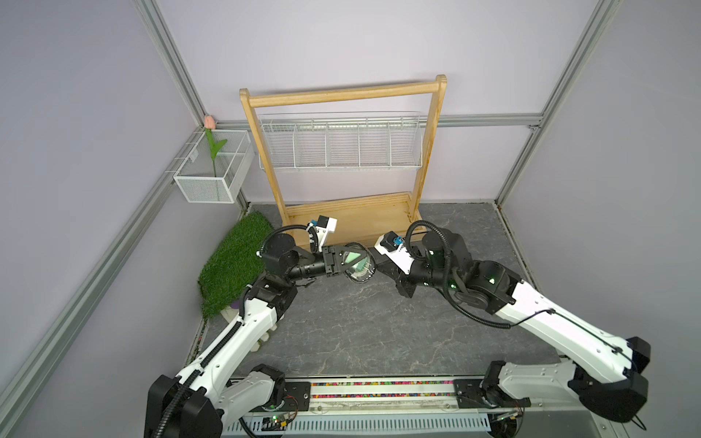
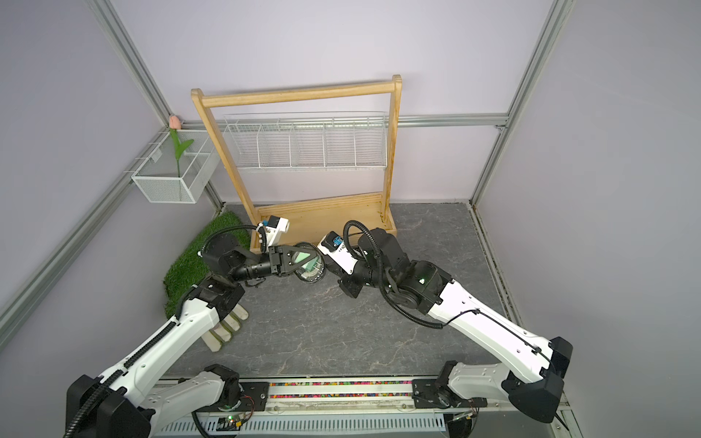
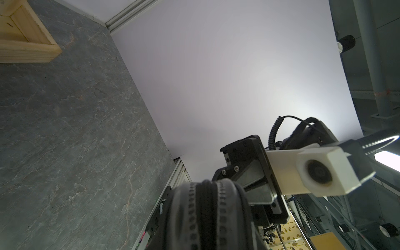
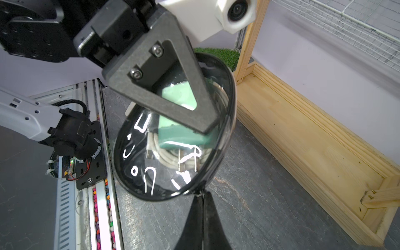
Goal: Pack away charging kits
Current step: Zip the zipper on the storage bag.
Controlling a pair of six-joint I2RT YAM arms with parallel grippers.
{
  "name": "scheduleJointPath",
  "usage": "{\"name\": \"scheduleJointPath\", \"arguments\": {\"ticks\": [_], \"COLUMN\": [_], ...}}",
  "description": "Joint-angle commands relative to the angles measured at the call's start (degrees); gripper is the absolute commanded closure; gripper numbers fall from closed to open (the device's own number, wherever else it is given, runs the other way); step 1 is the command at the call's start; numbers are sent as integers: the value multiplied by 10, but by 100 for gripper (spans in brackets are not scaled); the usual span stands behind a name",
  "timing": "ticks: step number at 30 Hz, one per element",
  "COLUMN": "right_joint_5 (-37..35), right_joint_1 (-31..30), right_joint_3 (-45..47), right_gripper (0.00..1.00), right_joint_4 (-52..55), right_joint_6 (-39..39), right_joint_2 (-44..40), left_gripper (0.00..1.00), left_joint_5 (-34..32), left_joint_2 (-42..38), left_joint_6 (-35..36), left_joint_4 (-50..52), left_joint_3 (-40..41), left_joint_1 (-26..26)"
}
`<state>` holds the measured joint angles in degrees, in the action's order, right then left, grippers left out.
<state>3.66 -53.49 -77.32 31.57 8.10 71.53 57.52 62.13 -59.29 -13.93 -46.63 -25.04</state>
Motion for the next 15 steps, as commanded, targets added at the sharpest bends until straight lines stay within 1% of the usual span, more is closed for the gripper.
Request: {"name": "scheduleJointPath", "arguments": {"ticks": [1,5,11,14,15], "right_joint_5": [-42,-27,-33,-6,0], "right_joint_1": [6,6,5,6,6], "right_joint_3": [-41,-66,-81,-90,-92], "right_gripper": [94,94,94,94,90], "right_joint_4": [-12,-5,2,22,34], "right_joint_6": [28,35,38,41,39], "right_joint_2": [17,42,60,60,58], "left_gripper": [100,100,100,100,100], "left_joint_5": [54,53,54,24,2], "left_joint_2": [-9,-10,-14,-23,-25], "left_joint_6": [43,76,81,98,106], "left_joint_4": [73,100,98,117,135], "left_joint_3": [-7,-12,4,0,-4], "left_joint_1": [-16,-34,-34,-26,-15]}}
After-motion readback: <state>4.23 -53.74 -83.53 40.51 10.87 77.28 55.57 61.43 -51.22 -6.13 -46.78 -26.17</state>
